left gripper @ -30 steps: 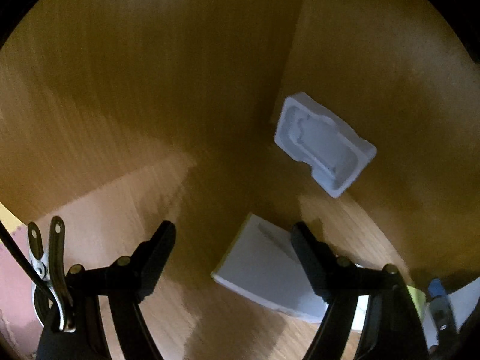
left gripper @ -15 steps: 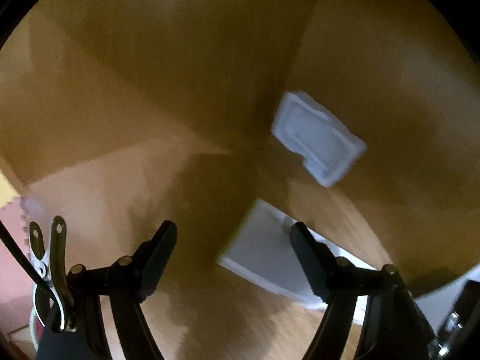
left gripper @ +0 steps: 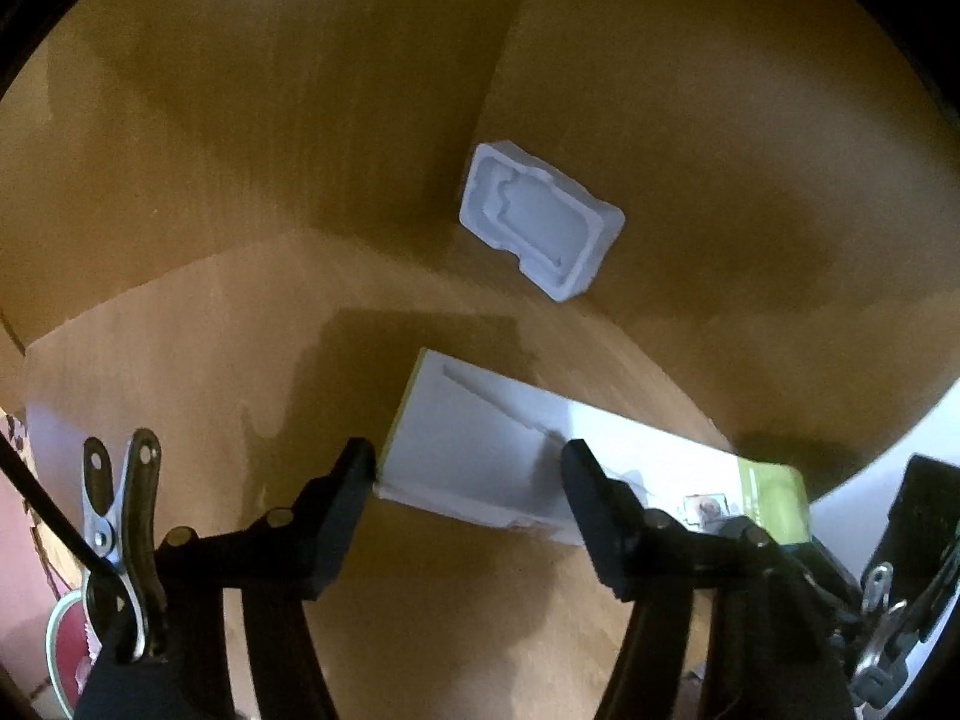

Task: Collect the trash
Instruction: 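Close the right tool on the box's green end while the left grips its white body, then carry the selfie stick box with both tools over the red bucket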

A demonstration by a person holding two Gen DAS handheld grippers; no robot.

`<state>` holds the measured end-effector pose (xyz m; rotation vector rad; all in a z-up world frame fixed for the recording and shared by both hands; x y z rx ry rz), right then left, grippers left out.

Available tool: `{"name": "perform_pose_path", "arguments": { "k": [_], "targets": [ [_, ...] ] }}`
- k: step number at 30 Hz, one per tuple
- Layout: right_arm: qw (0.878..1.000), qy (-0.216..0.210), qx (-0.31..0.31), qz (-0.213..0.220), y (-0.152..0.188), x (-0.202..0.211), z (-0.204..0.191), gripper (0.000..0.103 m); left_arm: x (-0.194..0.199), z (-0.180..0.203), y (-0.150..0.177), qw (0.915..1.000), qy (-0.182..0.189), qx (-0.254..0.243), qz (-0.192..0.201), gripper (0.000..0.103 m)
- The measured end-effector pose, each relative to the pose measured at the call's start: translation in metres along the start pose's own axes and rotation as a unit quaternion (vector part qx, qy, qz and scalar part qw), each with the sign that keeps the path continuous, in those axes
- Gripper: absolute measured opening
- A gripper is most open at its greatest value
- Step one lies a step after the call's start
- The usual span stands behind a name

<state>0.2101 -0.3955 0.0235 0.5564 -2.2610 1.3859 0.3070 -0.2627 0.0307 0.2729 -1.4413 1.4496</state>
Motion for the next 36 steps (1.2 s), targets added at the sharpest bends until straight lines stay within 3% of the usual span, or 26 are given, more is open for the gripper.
{"name": "perform_pose_path", "arguments": {
  "k": [7, 11, 15, 22, 24, 26, 29, 32, 36],
  "targets": [
    [1.000, -0.010, 0.015, -0.006, 0.005, -0.003, -0.012, 0.059, 0.005, -0.006, 0.007, 0.9997, -0.008, 0.020, 0.005, 0.068],
    [1.000, -0.001, 0.021, 0.024, 0.000, 0.018, -0.006, 0.059, 0.005, -0.005, 0.008, 0.9996, -0.026, 0.011, 0.007, 0.069],
    [0.999, 0.012, 0.016, 0.045, -0.005, 0.038, 0.008, 0.059, 0.003, -0.007, 0.007, 0.9994, -0.016, 0.028, 0.007, 0.069],
    [0.999, 0.004, -0.037, 0.011, -0.001, 0.031, 0.029, 0.059, 0.003, -0.004, 0.011, 0.9987, 0.013, 0.050, 0.005, 0.072],
    [0.998, -0.004, -0.054, -0.014, 0.005, 0.020, 0.032, 0.064, 0.005, -0.001, 0.013, 0.9989, 0.013, 0.045, 0.006, 0.074],
    [0.998, -0.002, -0.067, -0.010, 0.003, 0.017, 0.032, 0.065, 0.007, 0.001, 0.016, 0.9992, 0.008, 0.038, 0.005, 0.076],
    [0.999, 0.011, -0.040, -0.004, 0.002, 0.013, 0.023, 0.064, 0.011, 0.001, 0.020, 0.9991, 0.011, 0.040, 0.004, 0.075],
    [1.000, -0.027, -0.014, -0.003, 0.003, 0.014, 0.001, 0.059, 0.016, 0.005, 0.027, 0.9991, 0.021, 0.036, 0.005, 0.075],
    [1.000, -0.023, 0.012, -0.015, 0.011, 0.009, -0.014, 0.056, 0.023, 0.002, 0.034, 0.9989, 0.014, 0.042, 0.015, 0.074]
  ]
}}
Point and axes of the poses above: each gripper's, at about its wrist camera, not at the fingertips, and x roughly against the way its jaws point, z to its right, y to its underside, the point moved 9 cm from there along -x, roughly the way its jaws point, and after that the axes turned 1 degree about -z, right-handed, at the moved point
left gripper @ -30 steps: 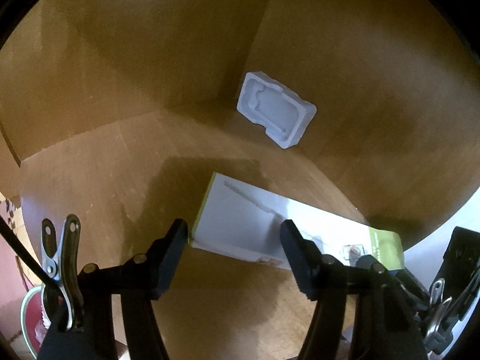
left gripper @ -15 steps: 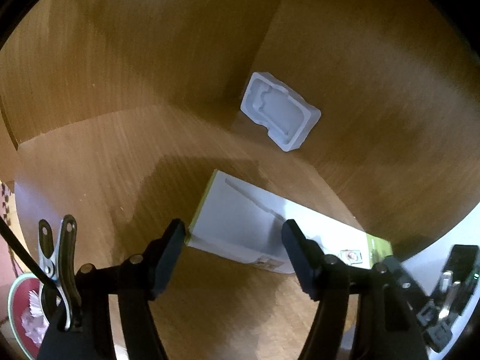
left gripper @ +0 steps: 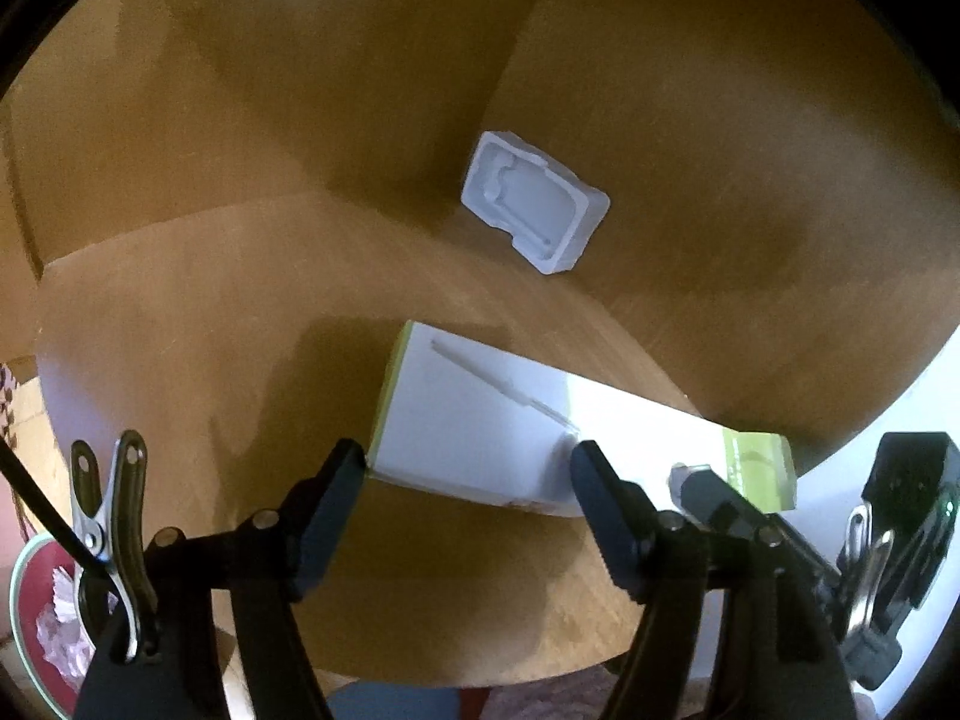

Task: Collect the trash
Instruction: 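Carry the selfie stick box with both tools over the red bucket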

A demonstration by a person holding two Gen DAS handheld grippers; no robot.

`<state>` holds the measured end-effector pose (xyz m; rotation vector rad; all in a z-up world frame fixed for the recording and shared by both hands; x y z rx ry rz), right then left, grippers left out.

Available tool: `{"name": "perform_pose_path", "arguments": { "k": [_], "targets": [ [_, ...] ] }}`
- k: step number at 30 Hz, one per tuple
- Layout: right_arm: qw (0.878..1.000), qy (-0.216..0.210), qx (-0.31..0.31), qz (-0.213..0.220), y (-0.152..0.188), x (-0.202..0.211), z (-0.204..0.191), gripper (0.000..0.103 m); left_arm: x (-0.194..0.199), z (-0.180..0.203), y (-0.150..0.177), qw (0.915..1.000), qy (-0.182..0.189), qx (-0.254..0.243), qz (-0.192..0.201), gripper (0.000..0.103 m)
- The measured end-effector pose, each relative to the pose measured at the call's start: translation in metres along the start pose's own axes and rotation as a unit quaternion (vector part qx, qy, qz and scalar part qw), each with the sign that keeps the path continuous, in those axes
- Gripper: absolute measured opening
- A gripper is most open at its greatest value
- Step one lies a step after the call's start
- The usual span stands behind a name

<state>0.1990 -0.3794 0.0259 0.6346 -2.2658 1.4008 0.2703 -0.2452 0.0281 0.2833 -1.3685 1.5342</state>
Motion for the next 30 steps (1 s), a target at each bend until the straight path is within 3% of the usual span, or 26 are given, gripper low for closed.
{"name": "perform_pose_path", "arguments": {
  "k": [4, 15, 24, 30],
  "targets": [
    [0.999, -0.026, -0.025, -0.002, 0.000, -0.002, -0.003, 0.056, 0.010, -0.009, 0.005, 0.9999, -0.008, 0.008, 0.005, 0.074],
    [0.998, -0.053, 0.031, -0.007, 0.010, -0.018, -0.054, 0.055, 0.056, -0.060, 0.018, 0.9966, -0.048, 0.051, 0.043, 0.074],
    [0.990, -0.115, 0.070, -0.035, 0.030, -0.041, -0.121, 0.055, 0.104, -0.129, 0.046, 0.9895, -0.075, 0.104, 0.067, 0.073],
    [0.981, -0.116, 0.145, -0.058, 0.056, -0.062, -0.174, 0.055, 0.119, -0.181, 0.077, 0.9809, -0.107, 0.147, 0.069, 0.072]
  ]
}}
Point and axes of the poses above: each gripper's, at about its wrist camera, not at the fingertips, and x roughly against the way its jaws point, z to its right, y to its underside, the point moved 9 cm from there along -x, roughly the way its jaws point, and after that the axes turned 1 degree about -z, right-handed, at the moved point
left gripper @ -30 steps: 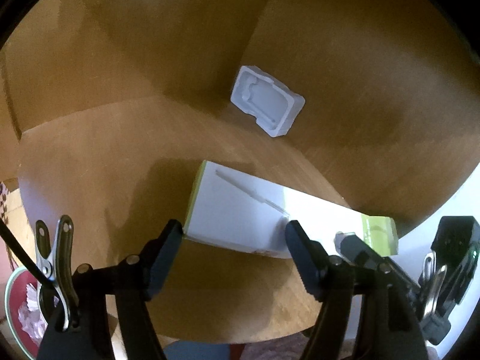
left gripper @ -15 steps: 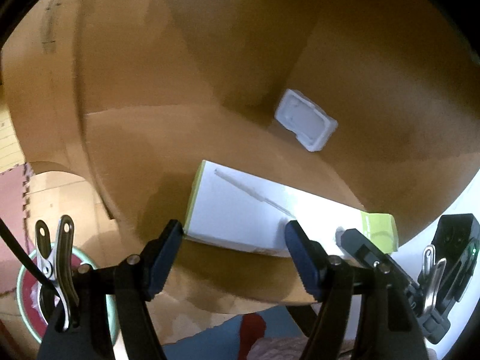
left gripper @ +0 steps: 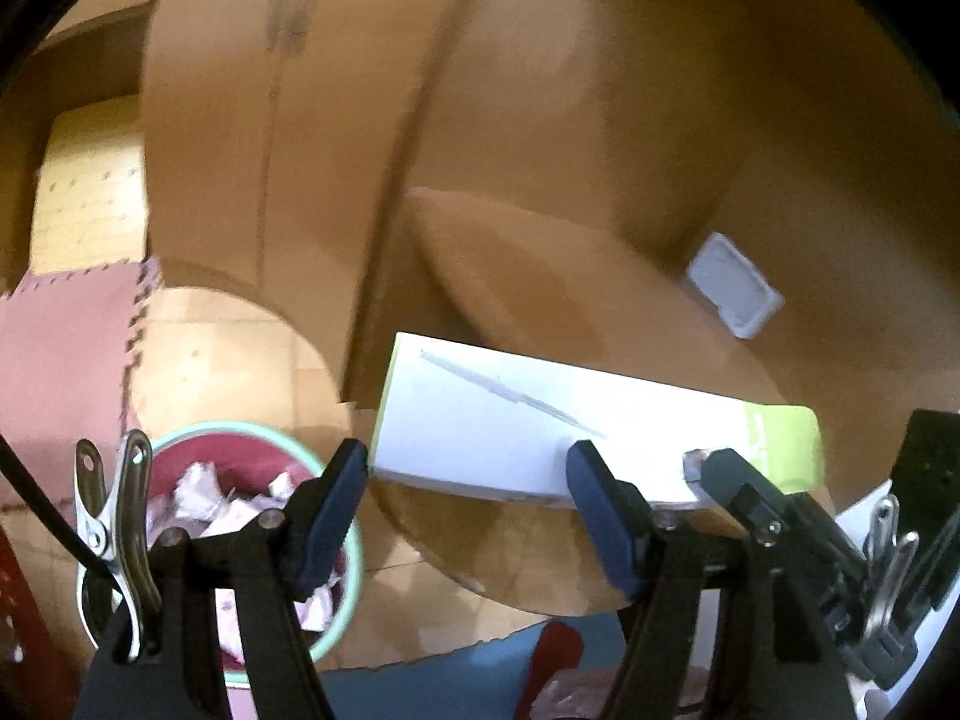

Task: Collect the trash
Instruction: 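Carry the selfie stick box with both tools over the red bucket, then open both tools to drop the selfie stick box into the bucket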

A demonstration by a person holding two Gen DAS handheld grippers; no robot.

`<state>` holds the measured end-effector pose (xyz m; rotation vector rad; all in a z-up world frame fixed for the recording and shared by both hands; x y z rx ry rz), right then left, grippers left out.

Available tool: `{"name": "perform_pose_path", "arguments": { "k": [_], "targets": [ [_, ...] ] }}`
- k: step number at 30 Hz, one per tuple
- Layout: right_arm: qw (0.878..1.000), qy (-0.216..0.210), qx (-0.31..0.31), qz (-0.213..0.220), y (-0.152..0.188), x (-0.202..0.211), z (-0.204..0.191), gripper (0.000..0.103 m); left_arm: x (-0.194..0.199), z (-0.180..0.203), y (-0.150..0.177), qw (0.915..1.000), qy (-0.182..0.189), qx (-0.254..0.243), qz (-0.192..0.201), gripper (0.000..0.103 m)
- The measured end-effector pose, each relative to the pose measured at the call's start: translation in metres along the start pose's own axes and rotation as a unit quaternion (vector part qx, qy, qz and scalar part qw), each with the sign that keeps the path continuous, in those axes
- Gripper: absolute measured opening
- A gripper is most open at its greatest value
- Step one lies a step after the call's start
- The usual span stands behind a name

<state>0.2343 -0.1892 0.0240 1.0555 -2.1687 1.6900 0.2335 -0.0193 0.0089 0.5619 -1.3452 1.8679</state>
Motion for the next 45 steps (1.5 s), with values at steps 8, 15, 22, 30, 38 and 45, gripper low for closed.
{"name": "perform_pose_path", "arguments": {
  "k": [8, 15, 22, 30, 38, 45],
  "targets": [
    [0.998, -0.022, 0.050, -0.035, 0.015, -0.043, -0.055, 0.055, -0.002, -0.082, 0.017, 0.9962, 0.004, 0.085, -0.016, 0.071],
    [0.992, -0.053, 0.080, -0.082, 0.036, -0.087, -0.099, 0.054, -0.023, -0.123, 0.037, 0.9931, -0.001, 0.114, -0.030, 0.062],
    [0.983, -0.052, 0.117, -0.133, 0.067, -0.136, -0.129, 0.053, -0.032, -0.165, 0.049, 0.9882, -0.024, 0.146, -0.041, 0.061],
    [0.979, -0.037, 0.107, -0.170, 0.082, -0.174, -0.128, 0.053, -0.030, -0.187, 0.060, 0.9884, -0.070, 0.122, -0.057, 0.062],
    [0.959, -0.001, 0.069, -0.276, 0.127, -0.211, -0.101, 0.052, -0.028, -0.211, 0.071, 0.9805, -0.106, 0.148, -0.074, 0.061],
    [0.930, 0.022, 0.096, -0.354, 0.183, -0.241, -0.098, 0.035, -0.022, -0.234, 0.071, 0.9726, -0.114, 0.189, -0.071, 0.061]
  ]
}}
Point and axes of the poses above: each gripper's, at about its wrist camera, not at the fingertips, and x roughly against the way its jaws point, z to its right, y to its underside, the point moved 9 cm from there along -x, roughly the way its jaws point, and after that the axes turned 1 degree about -z, right-handed, at the moved point
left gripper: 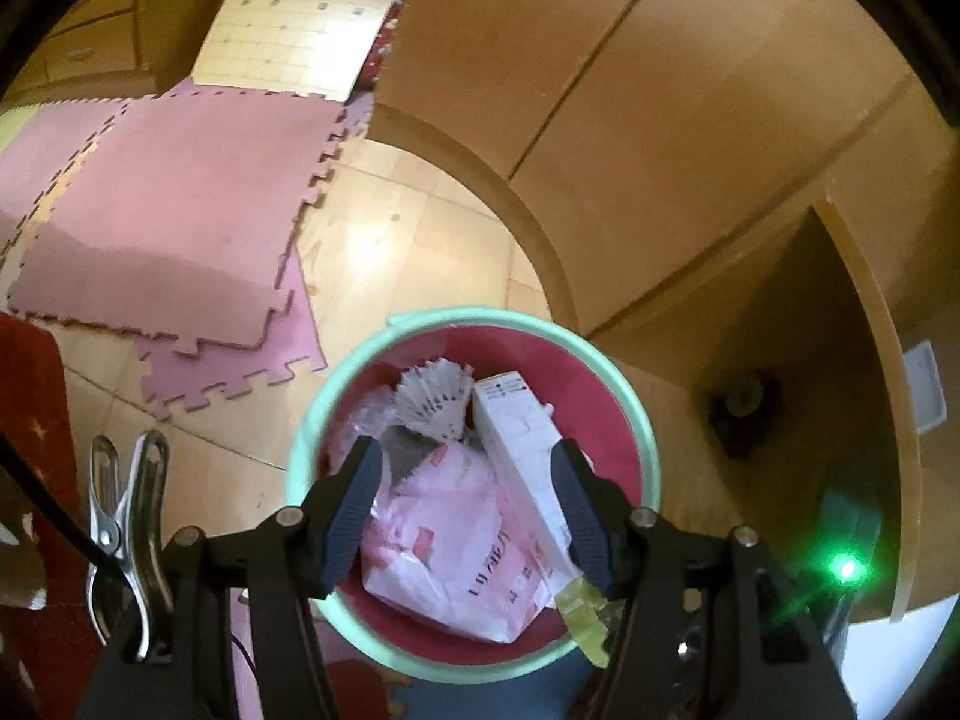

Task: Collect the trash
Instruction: 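Open both tools to drop the selfie stick box into the bucket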

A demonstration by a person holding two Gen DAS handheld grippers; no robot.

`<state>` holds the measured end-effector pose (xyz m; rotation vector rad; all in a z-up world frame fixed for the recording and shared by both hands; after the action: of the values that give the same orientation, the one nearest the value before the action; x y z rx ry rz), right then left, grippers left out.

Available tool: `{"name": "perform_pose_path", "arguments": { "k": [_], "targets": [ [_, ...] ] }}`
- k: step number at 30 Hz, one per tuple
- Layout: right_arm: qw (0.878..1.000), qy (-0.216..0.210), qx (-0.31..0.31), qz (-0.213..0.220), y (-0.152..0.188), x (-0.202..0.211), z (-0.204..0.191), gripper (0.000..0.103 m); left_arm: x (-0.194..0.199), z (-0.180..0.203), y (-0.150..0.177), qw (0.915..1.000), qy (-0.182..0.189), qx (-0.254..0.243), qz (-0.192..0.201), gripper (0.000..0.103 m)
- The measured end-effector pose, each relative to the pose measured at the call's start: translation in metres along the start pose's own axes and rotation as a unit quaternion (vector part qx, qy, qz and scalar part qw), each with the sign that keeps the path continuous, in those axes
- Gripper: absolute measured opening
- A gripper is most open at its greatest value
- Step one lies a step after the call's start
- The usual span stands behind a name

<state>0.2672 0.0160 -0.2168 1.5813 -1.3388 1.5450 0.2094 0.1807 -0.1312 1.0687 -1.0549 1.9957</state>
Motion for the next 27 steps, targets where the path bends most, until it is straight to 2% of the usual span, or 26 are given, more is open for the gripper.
{"name": "perform_pose_path", "arguments": {
  "k": [3, 4, 6, 14, 21, 27],
  "targets": [
    [0.999, 0.006, 0.035, 0.002, -0.001, -0.009, -0.013, 0.030, -0.001, -0.009, -0.003, 0.9998, 0.011, 0.019, -0.005, 0.061],
    [0.999, 0.000, 0.036, -0.005, -0.001, -0.014, -0.017, 0.024, -0.001, -0.013, -0.004, 0.9997, 0.011, 0.023, -0.007, 0.061],
    [0.999, -0.011, 0.023, -0.025, 0.004, -0.027, -0.021, 0.024, -0.001, -0.021, -0.005, 0.9995, 0.010, 0.030, -0.007, 0.061],
    [0.997, 0.001, 0.011, -0.076, 0.011, -0.074, -0.029, 0.024, 0.000, -0.043, -0.008, 0.9986, 0.001, 0.052, -0.006, 0.061],
    [0.994, 0.009, 0.016, -0.105, 0.015, -0.103, -0.036, 0.024, 0.001, -0.046, -0.009, 0.9990, -0.009, 0.043, -0.005, 0.061],
    [0.994, 0.008, 0.017, -0.106, 0.014, -0.107, -0.040, 0.024, 0.002, -0.042, -0.007, 0.9994, -0.011, 0.034, -0.006, 0.061]
  ]
}}
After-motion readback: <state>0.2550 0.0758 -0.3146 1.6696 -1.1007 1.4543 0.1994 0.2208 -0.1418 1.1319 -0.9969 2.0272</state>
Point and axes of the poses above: each gripper's, at about its wrist camera, not at the fingertips, and x roughly against the way its jaws point, z to its right, y to its underside, the point moved 9 cm from there along -x, roughly the way its jaws point, and after that the axes turned 1 degree about -z, right-handed, at the moved point
